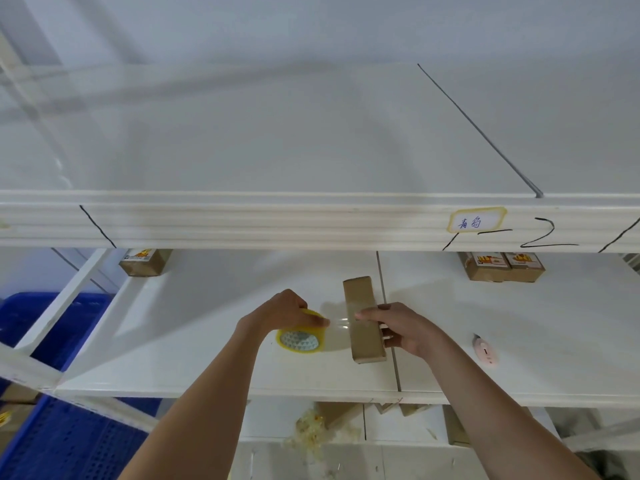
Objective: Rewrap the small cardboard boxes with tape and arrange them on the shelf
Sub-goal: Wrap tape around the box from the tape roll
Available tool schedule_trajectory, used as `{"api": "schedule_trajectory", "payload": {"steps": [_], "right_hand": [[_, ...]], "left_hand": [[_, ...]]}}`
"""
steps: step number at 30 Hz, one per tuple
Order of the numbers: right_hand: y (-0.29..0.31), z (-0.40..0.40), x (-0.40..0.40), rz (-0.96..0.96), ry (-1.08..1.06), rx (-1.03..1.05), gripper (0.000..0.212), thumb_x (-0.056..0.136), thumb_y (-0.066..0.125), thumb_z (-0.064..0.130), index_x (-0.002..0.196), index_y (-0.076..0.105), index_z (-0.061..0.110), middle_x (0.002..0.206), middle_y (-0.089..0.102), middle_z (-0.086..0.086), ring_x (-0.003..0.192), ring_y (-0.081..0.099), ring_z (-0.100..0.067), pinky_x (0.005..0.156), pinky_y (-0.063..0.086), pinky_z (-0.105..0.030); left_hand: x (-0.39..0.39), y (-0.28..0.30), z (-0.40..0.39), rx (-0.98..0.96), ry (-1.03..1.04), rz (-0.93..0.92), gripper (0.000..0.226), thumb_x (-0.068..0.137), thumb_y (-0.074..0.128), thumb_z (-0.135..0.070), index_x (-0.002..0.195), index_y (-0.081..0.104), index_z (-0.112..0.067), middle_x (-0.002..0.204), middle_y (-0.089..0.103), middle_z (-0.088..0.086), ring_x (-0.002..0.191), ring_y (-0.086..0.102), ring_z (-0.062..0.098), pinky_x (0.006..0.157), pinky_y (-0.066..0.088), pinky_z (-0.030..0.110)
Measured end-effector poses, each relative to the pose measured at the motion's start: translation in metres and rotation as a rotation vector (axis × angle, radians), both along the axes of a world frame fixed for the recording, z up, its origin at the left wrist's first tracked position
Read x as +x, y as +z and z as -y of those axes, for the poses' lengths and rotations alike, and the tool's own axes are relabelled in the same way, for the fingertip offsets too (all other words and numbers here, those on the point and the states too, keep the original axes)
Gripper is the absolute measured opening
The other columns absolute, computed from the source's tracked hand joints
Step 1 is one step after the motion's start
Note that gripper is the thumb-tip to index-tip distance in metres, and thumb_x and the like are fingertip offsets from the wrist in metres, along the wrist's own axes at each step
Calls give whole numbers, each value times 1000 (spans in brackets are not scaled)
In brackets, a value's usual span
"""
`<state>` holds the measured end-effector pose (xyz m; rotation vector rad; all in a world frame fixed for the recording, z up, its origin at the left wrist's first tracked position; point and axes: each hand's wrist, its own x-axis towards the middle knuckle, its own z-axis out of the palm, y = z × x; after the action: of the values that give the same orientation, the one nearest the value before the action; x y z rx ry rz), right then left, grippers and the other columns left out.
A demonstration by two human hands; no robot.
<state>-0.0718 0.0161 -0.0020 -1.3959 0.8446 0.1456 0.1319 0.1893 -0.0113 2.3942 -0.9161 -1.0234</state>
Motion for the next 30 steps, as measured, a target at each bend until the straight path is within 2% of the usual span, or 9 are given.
{"api": "schedule_trajectory", "payload": {"steps": [4,9,13,14,17,20,24,27,30], "right_hand": [[7,4,-1,60,-9,40,38,80,82,30,111,75,11,103,76,-8,99,72,-27,98,53,-45],[12,0,1,120,-3,94,31,85,78,25,112,74,11,100,76,-6,95,72,-24,81,58,-36],[11,-3,5,160,-32,180,39,84,78,26,118,72,8,116,72,-17,111,68,-35,101,53,-45],[12,-5,6,169,-34,198,41,85,77,26,121,70,7,120,71,-19,113,67,-36,103,52,-46],[16,-7,9,221,-46,248,40,88,72,23,125,66,6,122,69,-19,113,67,-33,95,55,-40],[16,-9,10,249,-63,281,43,90,71,22,129,63,6,126,67,-21,120,63,-35,102,52,-44],[12,-11,10,254,-55,328,47,90,73,22,133,61,6,129,66,-20,123,62,-36,108,46,-52],[15,-14,10,213,-24,303,46,87,74,20,130,63,7,124,69,-18,120,64,-36,104,49,-53],[17,-15,11,229,-29,296,53,83,76,23,131,62,6,123,70,-16,118,65,-33,104,50,-51]], "left_hand": [[0,1,0,-32,10,-19,63,59,74,-76,53,42,-22,52,39,-8,55,44,15,58,32,29],[0,5,4,-14,3,-33,63,57,73,-78,53,44,-23,53,43,-7,58,48,15,61,35,30],[-3,14,11,-16,-22,16,62,67,75,-73,57,45,-20,59,46,-5,59,48,15,61,35,29],[-4,16,14,-16,-26,25,63,67,74,-75,58,46,-19,60,47,-5,60,49,15,61,35,29],[-6,23,21,-13,-35,48,64,64,74,-79,63,55,-17,64,54,-4,63,55,14,61,39,28],[-6,30,23,-11,-35,69,69,64,74,-78,79,67,-11,67,56,-5,67,57,15,60,41,26],[-2,32,24,13,-81,78,59,62,77,-76,72,68,-18,75,66,-2,75,66,16,64,47,28],[-2,26,22,26,-97,55,61,57,79,-75,80,74,-19,81,72,0,77,67,16,67,51,28],[-4,21,18,8,-68,38,60,61,81,-72,83,75,-17,82,72,0,75,66,15,68,52,28]]}}
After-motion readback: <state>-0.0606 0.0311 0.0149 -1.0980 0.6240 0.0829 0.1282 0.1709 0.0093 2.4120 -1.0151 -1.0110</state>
